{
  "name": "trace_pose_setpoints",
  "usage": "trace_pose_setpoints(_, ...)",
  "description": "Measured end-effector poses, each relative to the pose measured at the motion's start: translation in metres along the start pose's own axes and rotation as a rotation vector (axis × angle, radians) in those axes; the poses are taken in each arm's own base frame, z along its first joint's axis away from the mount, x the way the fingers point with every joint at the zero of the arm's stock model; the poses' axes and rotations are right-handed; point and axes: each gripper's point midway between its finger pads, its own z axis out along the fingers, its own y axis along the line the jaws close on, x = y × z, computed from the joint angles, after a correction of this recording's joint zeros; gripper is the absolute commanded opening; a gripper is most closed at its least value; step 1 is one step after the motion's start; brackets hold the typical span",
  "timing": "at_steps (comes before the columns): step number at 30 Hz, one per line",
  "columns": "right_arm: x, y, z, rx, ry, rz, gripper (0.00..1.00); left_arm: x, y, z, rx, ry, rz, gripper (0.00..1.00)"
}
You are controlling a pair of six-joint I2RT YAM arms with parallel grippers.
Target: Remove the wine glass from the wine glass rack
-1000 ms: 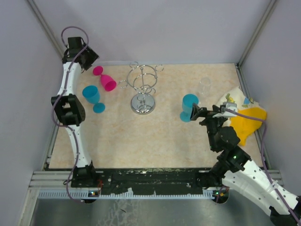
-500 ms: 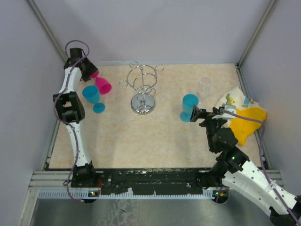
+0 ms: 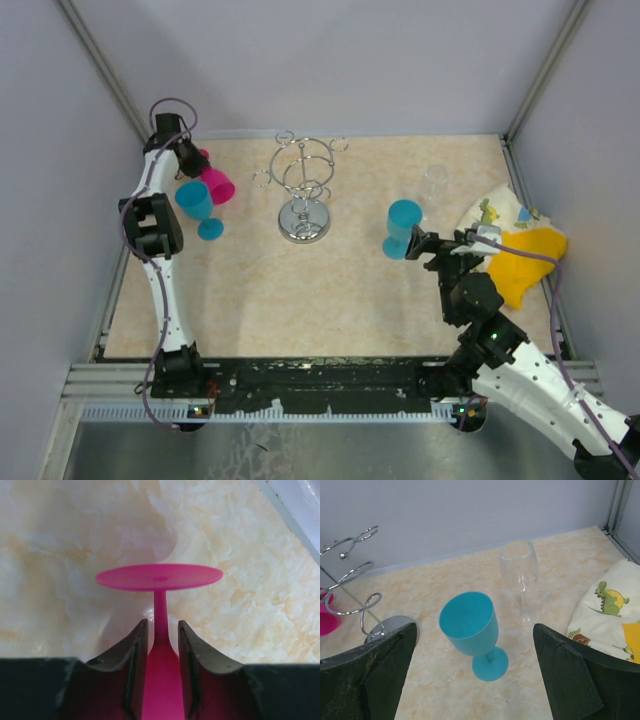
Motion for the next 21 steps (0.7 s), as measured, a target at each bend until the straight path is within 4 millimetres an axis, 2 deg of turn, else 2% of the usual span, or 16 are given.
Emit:
trace_pose_setpoints(3,-0.001,-0.002,0.0,0.008,-0.008,0.004,0.99,-0.001,-0.001,0.002,0.024,0.004,-0.002,0.0)
trace_pose_setpoints(15,-0.001,-0.003,0.0,0.012,-0.017,0.007,0.99,-0.008,0.003,0.001,0.069,0.008,-0.034,0.0)
trace_pose_setpoints(21,-0.002,-0.003,0.0,0.012,-0.021,0.011,0.99,-0.025,0.005,-0.003,0.107,-0.031,-0.083,0.0)
